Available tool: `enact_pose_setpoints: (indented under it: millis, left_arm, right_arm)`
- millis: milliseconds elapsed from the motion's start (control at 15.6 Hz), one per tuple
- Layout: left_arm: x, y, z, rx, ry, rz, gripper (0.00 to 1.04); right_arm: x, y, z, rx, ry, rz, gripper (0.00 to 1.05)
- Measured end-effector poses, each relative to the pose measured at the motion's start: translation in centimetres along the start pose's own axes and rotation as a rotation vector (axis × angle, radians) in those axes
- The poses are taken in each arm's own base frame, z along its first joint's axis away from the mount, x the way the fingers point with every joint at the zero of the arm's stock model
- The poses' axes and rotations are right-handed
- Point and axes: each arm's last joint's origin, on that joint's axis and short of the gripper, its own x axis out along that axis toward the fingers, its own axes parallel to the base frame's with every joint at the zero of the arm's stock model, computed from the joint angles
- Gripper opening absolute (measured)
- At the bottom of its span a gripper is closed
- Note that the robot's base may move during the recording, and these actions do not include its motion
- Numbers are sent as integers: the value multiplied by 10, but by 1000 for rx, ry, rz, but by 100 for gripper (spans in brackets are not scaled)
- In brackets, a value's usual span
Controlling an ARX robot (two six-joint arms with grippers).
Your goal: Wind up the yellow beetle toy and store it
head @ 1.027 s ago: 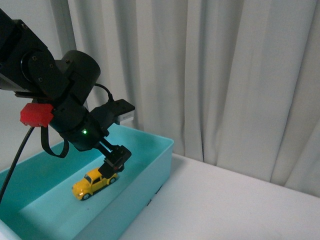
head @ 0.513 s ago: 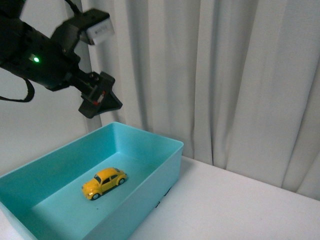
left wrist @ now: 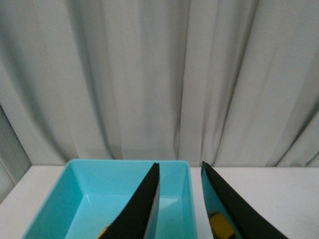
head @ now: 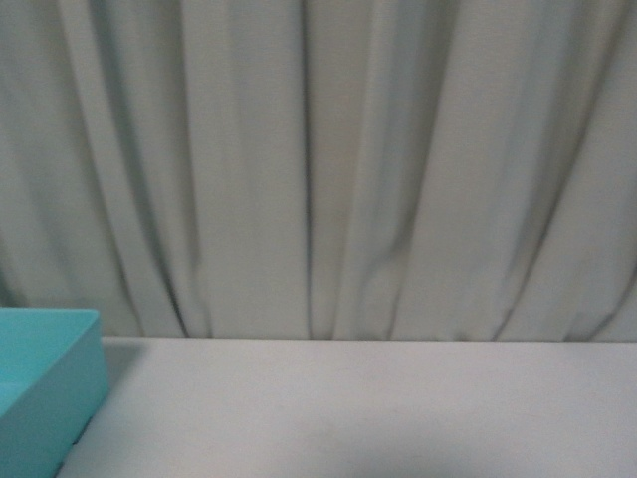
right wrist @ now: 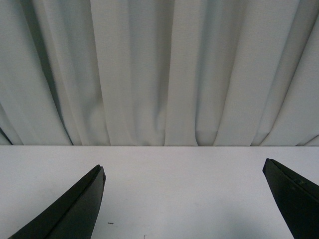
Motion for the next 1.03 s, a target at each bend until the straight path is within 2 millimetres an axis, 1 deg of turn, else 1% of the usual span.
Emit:
enact_pose_setpoints:
  millis: [128, 193, 321, 385, 449, 513, 706, 899, 963, 1027]
  left_arm:
    - [-8, -7, -13, -10, -2, -4, 5]
    - [-11, -9, -16, -16, -11, 0, 2]
    - [-17, -14, -26, -17, -4, 16, 2]
    - [-20, -22, -31, -18, -3, -4, 2]
    - [-22, -24, -34, -17, -6, -20, 2]
    - [-25, -23, -36, -18, -8, 3, 2]
    - [-31, -23, -45, -18, -2, 2, 2]
    - [-35, -23, -48, -18, -11, 2, 2]
    - [-36, -23, -52, -18, -32, 2, 2]
    - [-38, -23, -57, -19, -7, 2, 2]
  right_arm:
    - [0, 0, 0, 0, 0, 0, 98]
    - [0, 0, 0, 0, 0, 0, 98]
    - [0, 0, 0, 0, 0, 0, 98]
    - [0, 0, 0, 0, 0, 0, 98]
    - [0, 0, 0, 0, 0, 0, 98]
    - [0, 0, 0, 0, 0, 0, 98]
    - [0, 0, 0, 0, 0, 0, 98]
    - [0, 0, 0, 0, 0, 0, 98]
    - [0, 0, 0, 0, 0, 0, 98]
    - [0, 0, 0, 0, 0, 0, 98]
